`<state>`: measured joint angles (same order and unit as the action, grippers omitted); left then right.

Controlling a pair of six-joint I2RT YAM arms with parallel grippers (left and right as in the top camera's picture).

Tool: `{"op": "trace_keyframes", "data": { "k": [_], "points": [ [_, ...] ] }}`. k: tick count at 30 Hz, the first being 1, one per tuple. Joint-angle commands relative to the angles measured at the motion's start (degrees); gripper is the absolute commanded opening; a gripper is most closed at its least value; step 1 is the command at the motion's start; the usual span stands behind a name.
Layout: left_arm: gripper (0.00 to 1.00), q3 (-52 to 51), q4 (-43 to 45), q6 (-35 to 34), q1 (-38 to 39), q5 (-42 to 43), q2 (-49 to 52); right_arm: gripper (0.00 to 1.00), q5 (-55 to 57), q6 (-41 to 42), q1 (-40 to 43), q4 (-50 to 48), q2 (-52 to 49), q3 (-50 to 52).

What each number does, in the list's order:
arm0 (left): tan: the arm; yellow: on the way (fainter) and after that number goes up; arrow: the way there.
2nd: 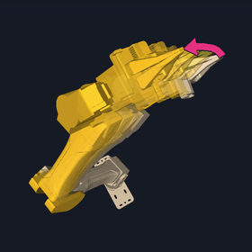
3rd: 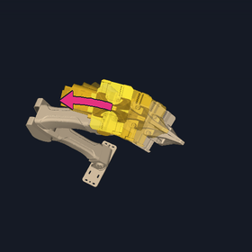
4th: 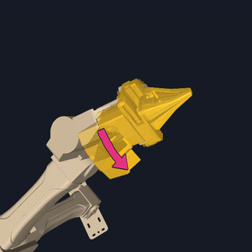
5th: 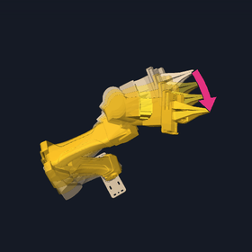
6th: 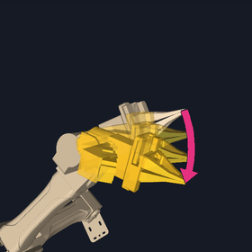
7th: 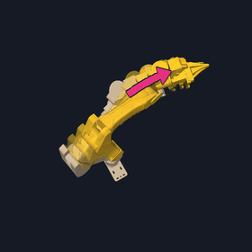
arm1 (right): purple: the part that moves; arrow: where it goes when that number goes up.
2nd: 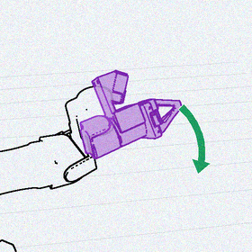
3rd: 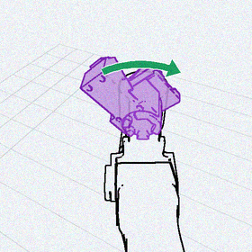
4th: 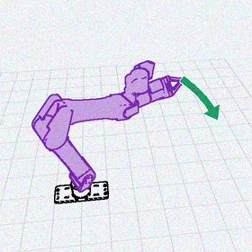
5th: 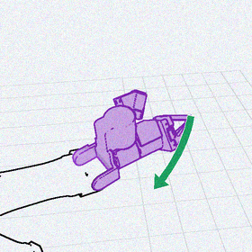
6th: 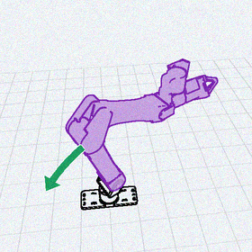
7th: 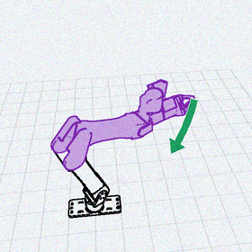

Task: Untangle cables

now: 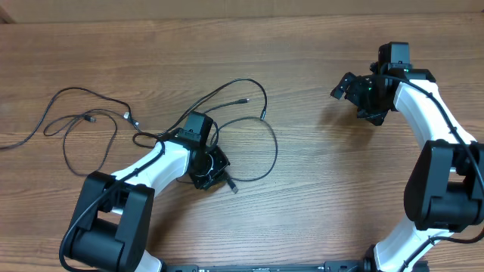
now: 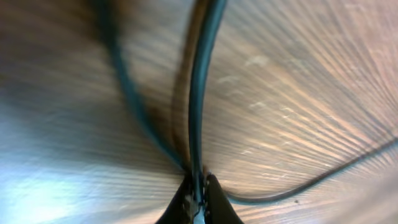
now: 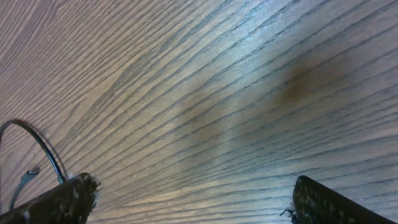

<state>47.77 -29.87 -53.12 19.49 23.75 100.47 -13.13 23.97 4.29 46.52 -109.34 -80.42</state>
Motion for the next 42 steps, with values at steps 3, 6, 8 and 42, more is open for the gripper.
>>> {"op": "trace_keyframes", "data": {
  "k": [3,6,8,42],
  "points": [
    [0.04,-4.3,-3.0,17.6,1.0,-16.3,16.0,1.00,0.2,0.0,0.0,-0.1,1.4,-0.9],
    [0.04,1.2,-9.6,17.6,1.0,-18.9,15.8,1.00,0.2,0.0,0.0,-0.1,1.4,-0.9],
    [0.04,3.6,-12.4,17.3,1.1,-21.3,15.1,1.00,0.2,0.0,0.0,-0.1,1.4,-0.9],
    [0.31,4.1,-7.0,13.7,-4.4,-31.6,12.6,1.00,0.2,0.0,0.0,-0.1,1.4,-0.9]
  ]
}}
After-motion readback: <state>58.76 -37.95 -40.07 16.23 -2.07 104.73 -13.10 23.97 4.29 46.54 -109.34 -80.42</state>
